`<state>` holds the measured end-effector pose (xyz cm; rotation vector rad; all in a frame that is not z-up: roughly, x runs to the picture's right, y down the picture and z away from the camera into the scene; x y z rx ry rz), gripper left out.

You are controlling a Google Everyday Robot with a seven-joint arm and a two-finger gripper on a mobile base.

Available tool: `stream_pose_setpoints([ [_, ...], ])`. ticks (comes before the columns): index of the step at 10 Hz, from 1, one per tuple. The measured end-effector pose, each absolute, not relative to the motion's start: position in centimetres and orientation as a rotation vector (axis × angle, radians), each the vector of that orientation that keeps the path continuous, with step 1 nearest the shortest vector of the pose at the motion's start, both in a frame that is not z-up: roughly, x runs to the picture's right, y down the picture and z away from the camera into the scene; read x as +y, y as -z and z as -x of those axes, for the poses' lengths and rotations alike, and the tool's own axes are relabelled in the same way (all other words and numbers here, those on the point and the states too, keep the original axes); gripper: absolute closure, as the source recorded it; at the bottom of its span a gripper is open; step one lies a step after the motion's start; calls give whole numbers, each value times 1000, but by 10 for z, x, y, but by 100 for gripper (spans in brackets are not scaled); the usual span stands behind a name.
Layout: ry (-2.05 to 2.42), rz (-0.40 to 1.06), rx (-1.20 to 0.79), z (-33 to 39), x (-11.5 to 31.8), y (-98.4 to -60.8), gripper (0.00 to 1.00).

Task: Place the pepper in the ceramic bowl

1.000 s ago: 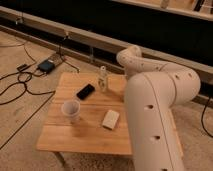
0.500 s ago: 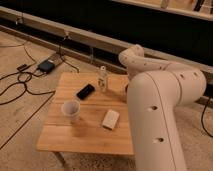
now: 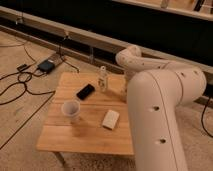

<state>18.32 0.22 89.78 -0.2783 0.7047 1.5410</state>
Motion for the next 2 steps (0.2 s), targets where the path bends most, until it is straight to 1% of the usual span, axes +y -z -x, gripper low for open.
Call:
stream_pose_setpoints([
  [2,-1543,279,704,-183,3,-898,26],
])
